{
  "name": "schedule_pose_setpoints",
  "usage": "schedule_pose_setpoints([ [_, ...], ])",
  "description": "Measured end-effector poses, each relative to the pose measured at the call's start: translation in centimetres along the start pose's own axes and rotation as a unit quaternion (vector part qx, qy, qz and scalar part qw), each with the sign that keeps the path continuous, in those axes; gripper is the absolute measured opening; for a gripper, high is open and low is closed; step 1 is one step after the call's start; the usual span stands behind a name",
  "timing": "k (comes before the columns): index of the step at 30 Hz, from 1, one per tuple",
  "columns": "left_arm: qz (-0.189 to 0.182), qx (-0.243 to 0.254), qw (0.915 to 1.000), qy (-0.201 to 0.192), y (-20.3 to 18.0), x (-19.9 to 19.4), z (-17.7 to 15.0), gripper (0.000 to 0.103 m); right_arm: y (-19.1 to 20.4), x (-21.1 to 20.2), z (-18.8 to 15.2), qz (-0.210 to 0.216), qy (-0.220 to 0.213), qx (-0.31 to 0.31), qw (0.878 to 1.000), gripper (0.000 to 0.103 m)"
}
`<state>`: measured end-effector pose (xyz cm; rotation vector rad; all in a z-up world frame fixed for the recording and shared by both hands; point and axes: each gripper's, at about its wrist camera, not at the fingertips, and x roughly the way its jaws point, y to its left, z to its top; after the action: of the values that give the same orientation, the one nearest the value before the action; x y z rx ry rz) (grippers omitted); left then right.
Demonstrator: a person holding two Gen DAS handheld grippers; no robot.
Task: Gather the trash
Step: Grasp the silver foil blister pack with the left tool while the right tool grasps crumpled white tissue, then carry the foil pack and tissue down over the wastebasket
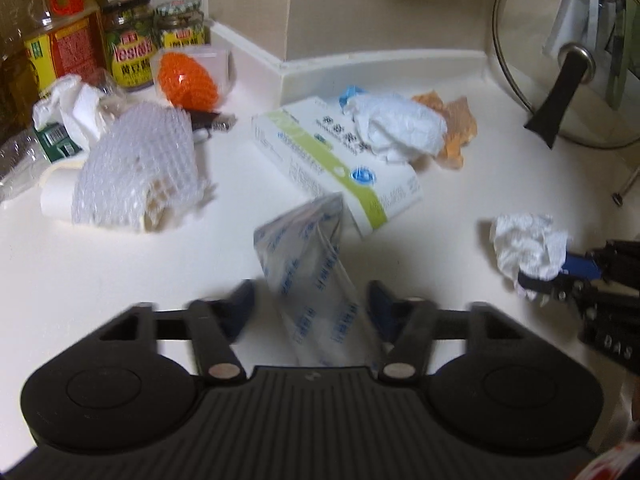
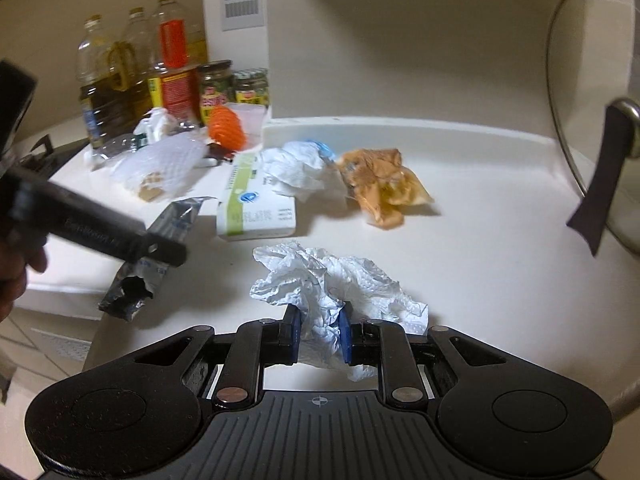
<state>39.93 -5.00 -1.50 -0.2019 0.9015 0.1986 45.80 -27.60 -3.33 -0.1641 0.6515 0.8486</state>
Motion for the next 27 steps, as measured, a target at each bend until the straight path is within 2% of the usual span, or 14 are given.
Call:
schedule_pose_setpoints([
  [1, -0.001, 0.005, 1.0000, -0.002, 0.1, -0.1, -0.2, 0.031, 0.1, -0.2, -0.1, -0.003, -0.001, 0.004, 1.000, 0.020],
  [5, -0.024, 0.002, 0.9997, -0.009, 1.2, -0.7, -0.6, 0.022, 1.2, -0.7, 0.0, -0.011, -0.006, 0.022, 1.000, 0.020],
  [11, -0.049, -0.012, 0.9983, -0.030, 2.8, -3.6, -1.4, 0.021, 4.3, -2.0, 0.5, -0.014, -0.020, 0.028, 0.999, 0.020],
  [15, -0.068, -0.010, 0.9970, -0.035, 3.9, -6.0, -2.6, 0.021, 7.3, -3.3, 0.6, 0.000, -0.028, 0.036, 0.999, 0.020],
  [21, -0.096, -0.018, 0.9951, -0.014, 6.6, -9.1, -6.3, 0.021, 12.7, -4.6, -0.5, 0.018, -0.016, 0.061, 0.998, 0.020],
  [27, -0.119, -0.018, 0.9926, 0.016, 9.4, -10.7, -11.0, 0.021, 18.2, -4.7, -2.7, 0.031, 0.011, 0.059, 0.998, 0.020],
])
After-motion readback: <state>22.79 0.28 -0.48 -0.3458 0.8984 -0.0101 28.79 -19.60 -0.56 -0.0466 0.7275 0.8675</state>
